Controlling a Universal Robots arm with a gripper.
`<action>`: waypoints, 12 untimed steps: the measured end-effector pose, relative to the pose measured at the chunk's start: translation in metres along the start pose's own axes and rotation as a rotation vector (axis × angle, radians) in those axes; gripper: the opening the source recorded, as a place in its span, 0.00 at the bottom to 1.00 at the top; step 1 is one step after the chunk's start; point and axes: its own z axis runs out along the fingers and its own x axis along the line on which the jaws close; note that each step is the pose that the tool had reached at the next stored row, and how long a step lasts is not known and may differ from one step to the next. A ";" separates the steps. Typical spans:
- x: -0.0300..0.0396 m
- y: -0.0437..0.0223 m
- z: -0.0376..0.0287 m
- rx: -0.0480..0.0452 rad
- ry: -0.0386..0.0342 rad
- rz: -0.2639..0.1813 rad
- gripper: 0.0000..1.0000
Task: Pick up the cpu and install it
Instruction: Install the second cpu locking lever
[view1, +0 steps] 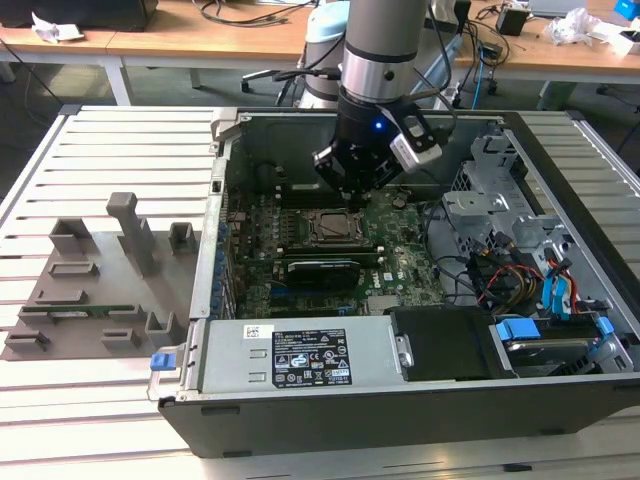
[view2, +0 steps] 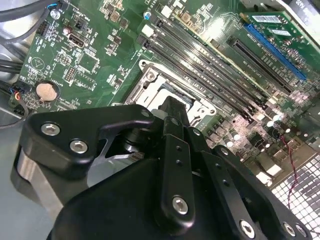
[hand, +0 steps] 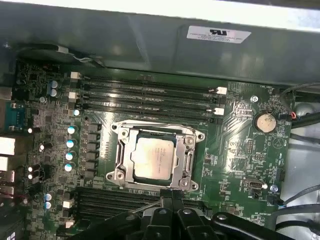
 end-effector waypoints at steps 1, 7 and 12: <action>0.0007 -0.0071 0.0006 0.0000 0.0000 0.000 0.11; 0.0012 -0.0124 0.0011 0.0000 0.0000 0.000 0.11; 0.0015 -0.0151 0.0013 0.0000 0.0000 0.000 0.11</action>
